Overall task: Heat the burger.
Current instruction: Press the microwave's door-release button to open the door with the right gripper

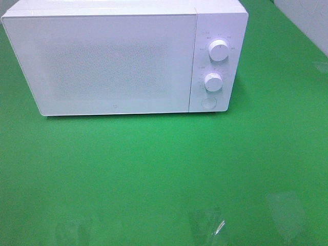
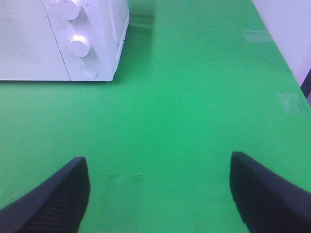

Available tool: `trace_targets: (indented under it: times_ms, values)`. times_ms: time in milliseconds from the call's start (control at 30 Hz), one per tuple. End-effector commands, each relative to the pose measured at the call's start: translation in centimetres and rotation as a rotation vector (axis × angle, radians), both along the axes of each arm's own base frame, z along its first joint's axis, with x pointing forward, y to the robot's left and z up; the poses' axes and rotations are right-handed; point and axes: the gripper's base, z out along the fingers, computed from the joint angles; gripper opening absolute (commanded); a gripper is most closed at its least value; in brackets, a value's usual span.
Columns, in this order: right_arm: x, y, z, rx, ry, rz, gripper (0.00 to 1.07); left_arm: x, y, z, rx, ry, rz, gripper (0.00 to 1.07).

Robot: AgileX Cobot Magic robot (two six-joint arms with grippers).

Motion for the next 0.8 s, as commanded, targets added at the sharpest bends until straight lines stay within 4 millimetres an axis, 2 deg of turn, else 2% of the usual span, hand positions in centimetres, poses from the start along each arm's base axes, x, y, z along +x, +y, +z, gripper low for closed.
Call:
trace_targets:
  times_ms: [33,700,800]
  values:
    - [-0.46,-0.01,-0.03,0.014,-0.032,-0.003,0.76,-0.17,-0.06,0.1,-0.003,-0.032,-0.001,1.0]
    - [-0.45,0.0,0.02,0.008,-0.035,0.0,0.76,-0.17,-0.06,0.1,-0.003,-0.032,-0.001,1.0]
    - [-0.42,0.0,0.63,0.008,-0.048,0.001,0.76,-0.17,-0.06,0.1,-0.003,-0.032,-0.001,1.0]
